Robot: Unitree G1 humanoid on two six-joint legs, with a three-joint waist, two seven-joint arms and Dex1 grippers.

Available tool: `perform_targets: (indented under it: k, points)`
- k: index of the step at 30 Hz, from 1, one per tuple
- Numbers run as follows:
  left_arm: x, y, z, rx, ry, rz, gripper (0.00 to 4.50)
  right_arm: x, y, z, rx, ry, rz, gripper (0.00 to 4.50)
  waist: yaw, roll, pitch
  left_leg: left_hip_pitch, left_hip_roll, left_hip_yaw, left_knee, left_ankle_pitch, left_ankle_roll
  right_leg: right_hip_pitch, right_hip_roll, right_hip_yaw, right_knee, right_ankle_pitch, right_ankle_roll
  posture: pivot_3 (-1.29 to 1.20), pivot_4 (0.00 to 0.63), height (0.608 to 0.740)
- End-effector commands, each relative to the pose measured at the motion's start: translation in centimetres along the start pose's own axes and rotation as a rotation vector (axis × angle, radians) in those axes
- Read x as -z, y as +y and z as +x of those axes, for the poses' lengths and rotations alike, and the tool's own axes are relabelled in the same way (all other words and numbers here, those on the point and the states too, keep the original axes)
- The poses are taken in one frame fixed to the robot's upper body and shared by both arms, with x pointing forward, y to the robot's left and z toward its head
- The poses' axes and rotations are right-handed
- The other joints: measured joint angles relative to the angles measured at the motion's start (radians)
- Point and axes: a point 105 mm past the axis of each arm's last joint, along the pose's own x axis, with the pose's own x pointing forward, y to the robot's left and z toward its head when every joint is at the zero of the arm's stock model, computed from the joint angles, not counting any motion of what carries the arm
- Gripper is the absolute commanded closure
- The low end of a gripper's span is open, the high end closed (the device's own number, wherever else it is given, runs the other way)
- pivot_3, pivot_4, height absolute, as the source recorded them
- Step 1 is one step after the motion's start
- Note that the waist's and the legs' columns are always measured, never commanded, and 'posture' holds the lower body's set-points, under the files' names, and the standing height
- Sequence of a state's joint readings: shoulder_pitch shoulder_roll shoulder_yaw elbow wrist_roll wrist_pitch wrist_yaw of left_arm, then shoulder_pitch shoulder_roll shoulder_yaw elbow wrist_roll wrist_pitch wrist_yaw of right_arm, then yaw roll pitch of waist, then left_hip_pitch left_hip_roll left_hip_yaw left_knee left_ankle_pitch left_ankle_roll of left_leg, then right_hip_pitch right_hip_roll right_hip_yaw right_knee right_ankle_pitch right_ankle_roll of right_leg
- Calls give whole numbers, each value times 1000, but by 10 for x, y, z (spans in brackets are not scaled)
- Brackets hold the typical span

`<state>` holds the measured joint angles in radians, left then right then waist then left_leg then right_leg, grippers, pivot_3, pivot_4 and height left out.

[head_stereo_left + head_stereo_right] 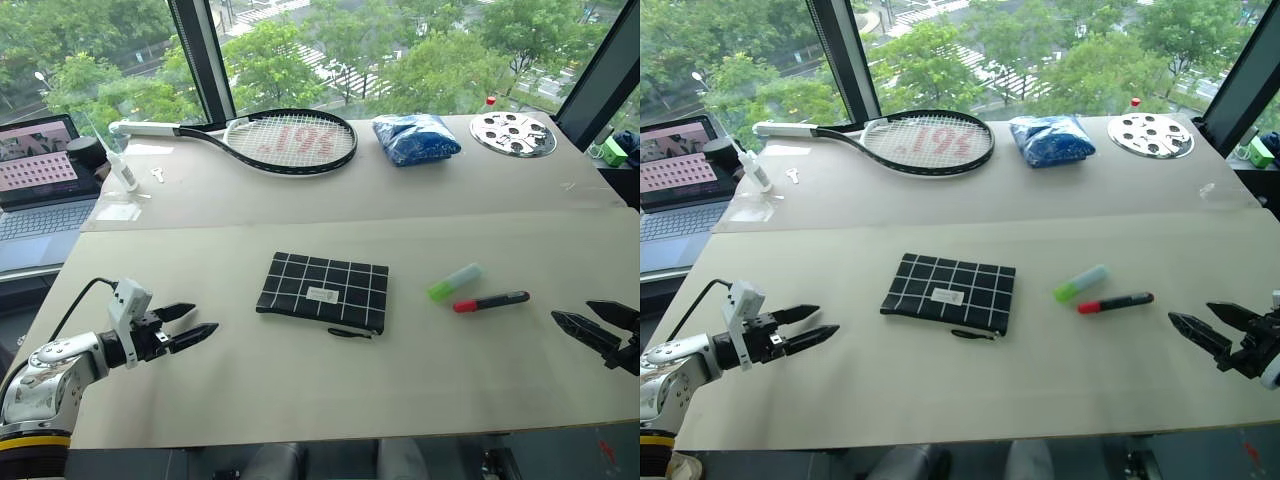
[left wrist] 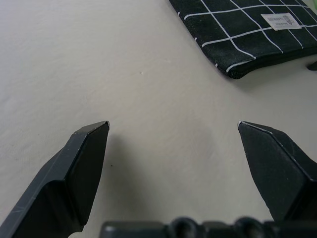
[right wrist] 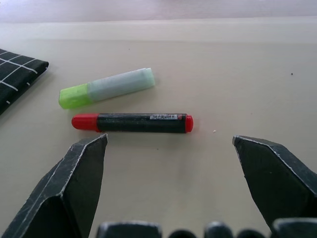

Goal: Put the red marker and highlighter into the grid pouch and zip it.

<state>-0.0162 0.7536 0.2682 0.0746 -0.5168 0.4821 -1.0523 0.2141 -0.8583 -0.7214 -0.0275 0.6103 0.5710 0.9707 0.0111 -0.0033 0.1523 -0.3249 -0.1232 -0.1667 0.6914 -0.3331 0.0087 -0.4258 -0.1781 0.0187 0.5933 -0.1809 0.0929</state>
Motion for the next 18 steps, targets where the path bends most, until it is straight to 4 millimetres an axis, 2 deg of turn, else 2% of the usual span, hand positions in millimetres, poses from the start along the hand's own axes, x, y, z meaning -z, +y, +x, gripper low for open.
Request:
perform_targets:
  k: [1, 6, 9, 12, 14, 15, 18]
  points:
    - [-13, 2, -6, -19, -29, 35, 0, -8, 0, 1, -1, -4, -38, 20, 0, 0, 0, 0, 0, 0, 0, 0, 0, 0, 0, 0, 0, 0, 0, 0, 150, 740]
    - [-21, 7, 4, -4, -52, 66, 0, -6, 4, 5, -15, 16, -52, 20, 0, 0, 0, 0, 0, 0, 0, 0, 0, 0, 0, 0, 0, 0, 0, 0, 150, 740]
    - [-20, 7, 10, 9, 1, 201, 0, -14, 14, 11, -72, 3, -58, 20, 1, 0, 0, 1, 0, 1, 0, 0, -1, 0, 0, 0, 0, 0, 0, 0, 150, 740]
    - [-18, 3, 13, 44, 49, 317, 0, -25, 29, 16, -158, -30, -58, 728, -3, -1, 1, 1, 0, 2, 0, 0, -3, 0, 0, 0, 0, 0, 0, 0, 150, 740]
    - [-16, 1, 15, 65, 89, 402, 0, -37, 47, 24, -255, -63, -57, 1581, -7, -2, 1, 2, 2, 2, 0, -1, -3, 0, 0, 0, 0, 0, 0, 0, 150, 740]
    - [-18, 0, 17, 74, 96, 436, 0, -42, 60, 31, -315, -72, -68, 1734, -8, -2, 1, 2, 2, 2, 0, -1, -4, 0, 0, 0, 0, 0, 0, 0, 150, 740]
    - [-23, -3, 23, 94, 92, 488, 0, -51, 93, 47, -457, -86, -83, 2811, -9, -3, 2, 3, 4, 2, 0, -3, -2, 0, 1, 0, -1, 0, 0, 0, 150, 740]
